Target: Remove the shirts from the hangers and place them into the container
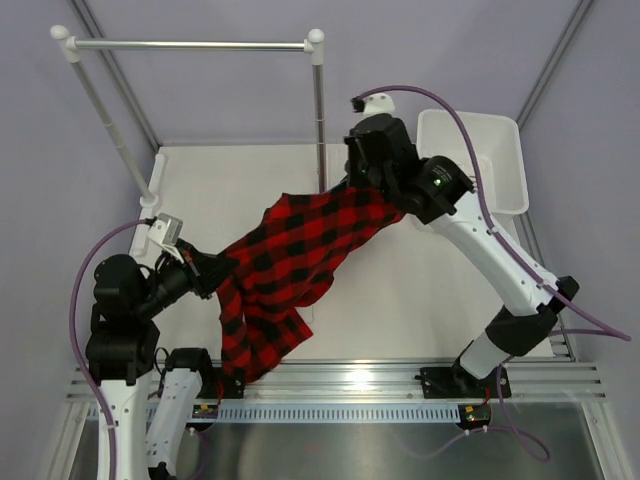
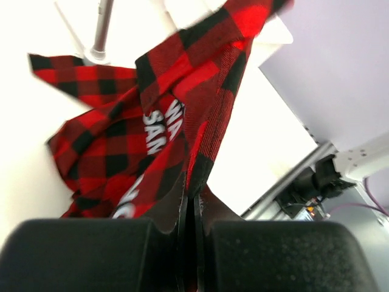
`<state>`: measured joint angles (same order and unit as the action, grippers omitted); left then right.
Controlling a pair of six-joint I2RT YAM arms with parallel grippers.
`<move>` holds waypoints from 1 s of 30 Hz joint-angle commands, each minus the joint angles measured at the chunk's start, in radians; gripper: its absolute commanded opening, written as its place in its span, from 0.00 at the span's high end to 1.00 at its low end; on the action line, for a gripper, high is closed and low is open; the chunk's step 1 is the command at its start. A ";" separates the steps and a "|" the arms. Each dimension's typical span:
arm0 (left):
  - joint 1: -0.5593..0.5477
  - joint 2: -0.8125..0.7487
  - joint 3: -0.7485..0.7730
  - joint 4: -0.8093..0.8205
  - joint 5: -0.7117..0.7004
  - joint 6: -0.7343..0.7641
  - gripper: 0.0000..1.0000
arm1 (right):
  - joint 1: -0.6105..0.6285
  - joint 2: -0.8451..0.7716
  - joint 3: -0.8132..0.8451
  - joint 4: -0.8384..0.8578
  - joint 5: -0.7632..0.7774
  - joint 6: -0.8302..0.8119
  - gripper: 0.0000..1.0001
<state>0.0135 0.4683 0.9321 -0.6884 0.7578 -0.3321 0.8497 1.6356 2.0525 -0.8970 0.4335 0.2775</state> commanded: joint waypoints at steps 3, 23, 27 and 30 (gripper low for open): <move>0.005 -0.045 -0.015 0.059 -0.123 -0.005 1.00 | -0.211 -0.241 -0.226 0.119 0.120 0.048 1.00; 0.005 -0.094 -0.197 0.323 0.279 -0.101 1.00 | -0.383 -0.223 -0.175 0.104 -0.028 0.267 1.00; 0.003 -0.022 -0.203 0.222 0.204 -0.047 1.00 | -0.385 -0.237 -0.186 0.165 -0.186 0.308 1.00; 0.003 0.029 -0.205 0.190 0.164 -0.038 1.00 | -0.383 -0.258 -0.173 0.228 -0.304 0.330 1.00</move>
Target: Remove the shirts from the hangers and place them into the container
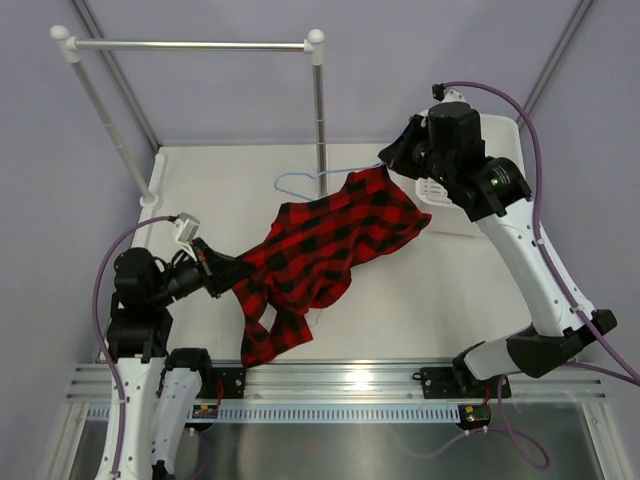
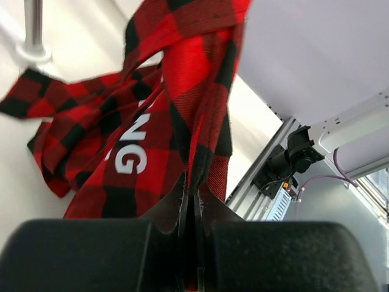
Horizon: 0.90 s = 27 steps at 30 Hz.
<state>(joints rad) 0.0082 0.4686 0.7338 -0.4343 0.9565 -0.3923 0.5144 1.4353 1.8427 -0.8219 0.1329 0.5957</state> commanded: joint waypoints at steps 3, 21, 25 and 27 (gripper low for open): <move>0.010 0.062 0.042 -0.080 -0.080 0.026 1.00 | -0.047 -0.050 0.091 0.162 -0.091 -0.013 1.00; -0.002 0.317 0.404 0.267 0.183 -0.276 0.46 | 0.179 0.069 0.023 0.138 0.111 -0.384 1.00; -0.037 0.347 0.426 0.255 0.197 -0.273 0.44 | 0.222 0.120 0.039 0.121 0.211 -0.445 1.00; -0.059 0.370 0.443 0.212 0.212 -0.257 0.45 | 0.234 0.155 0.076 0.110 0.233 -0.461 1.00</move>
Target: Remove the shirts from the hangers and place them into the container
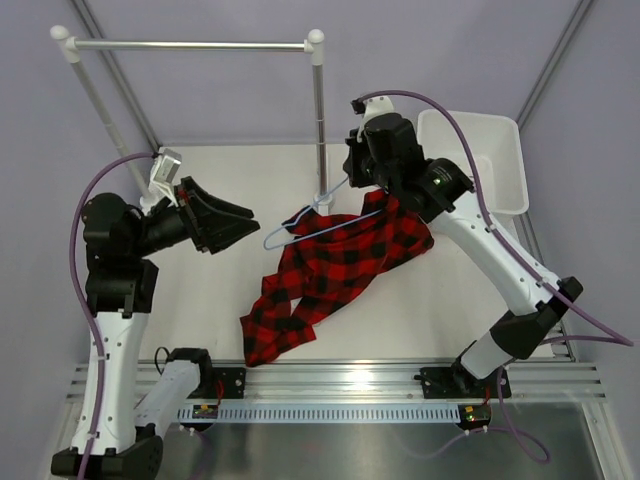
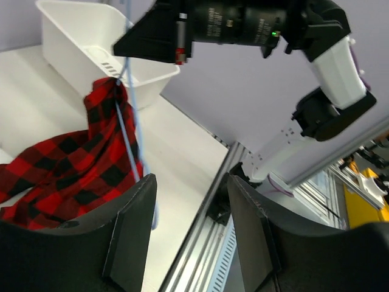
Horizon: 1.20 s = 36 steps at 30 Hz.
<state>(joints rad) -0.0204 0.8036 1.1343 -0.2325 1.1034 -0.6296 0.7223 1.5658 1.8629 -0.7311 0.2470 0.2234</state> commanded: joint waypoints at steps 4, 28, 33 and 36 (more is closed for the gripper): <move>-0.133 0.101 0.104 -0.135 -0.006 0.129 0.48 | 0.058 0.085 0.152 -0.039 0.126 -0.090 1.00; -0.340 0.270 0.208 -0.334 -0.316 0.396 0.52 | 0.170 0.217 0.447 -0.254 0.063 -0.052 1.00; -0.351 0.263 0.217 -0.338 -0.390 0.407 0.62 | 0.181 0.218 0.452 -0.260 0.077 -0.047 1.00; -0.351 0.249 0.213 -0.317 -0.434 0.400 0.64 | 0.183 0.217 0.444 -0.261 0.069 -0.045 1.00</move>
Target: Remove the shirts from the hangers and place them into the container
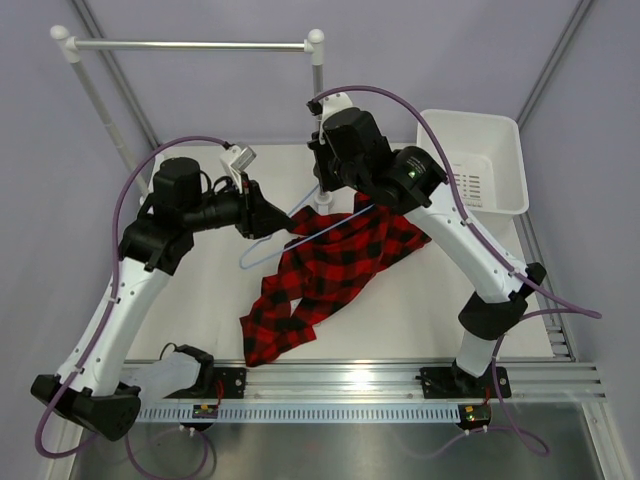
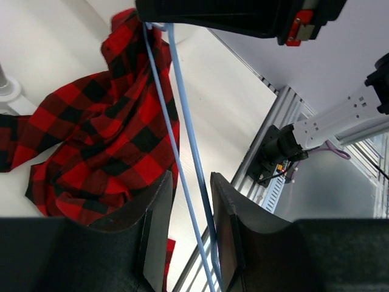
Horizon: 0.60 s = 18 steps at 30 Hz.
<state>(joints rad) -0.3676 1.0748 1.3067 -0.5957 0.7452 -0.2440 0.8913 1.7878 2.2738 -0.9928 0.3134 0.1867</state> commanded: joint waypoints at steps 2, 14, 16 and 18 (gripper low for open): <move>-0.004 -0.030 0.029 0.065 -0.090 0.002 0.65 | 0.014 -0.004 0.027 0.002 0.001 -0.009 1.00; -0.019 -0.030 0.017 0.077 -0.150 -0.001 1.00 | 0.037 -0.002 0.078 -0.009 -0.031 0.003 1.00; -0.021 -0.030 0.017 0.077 -0.148 -0.003 1.00 | 0.038 0.005 0.093 -0.021 -0.039 0.007 1.00; -0.021 -0.041 0.014 0.079 -0.174 -0.005 1.00 | 0.043 0.007 0.107 -0.024 -0.048 -0.001 1.00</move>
<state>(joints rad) -0.3851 1.0512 1.3067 -0.5671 0.6369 -0.2546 0.9020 1.7988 2.3177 -1.0176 0.3206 0.1864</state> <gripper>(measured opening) 0.026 0.060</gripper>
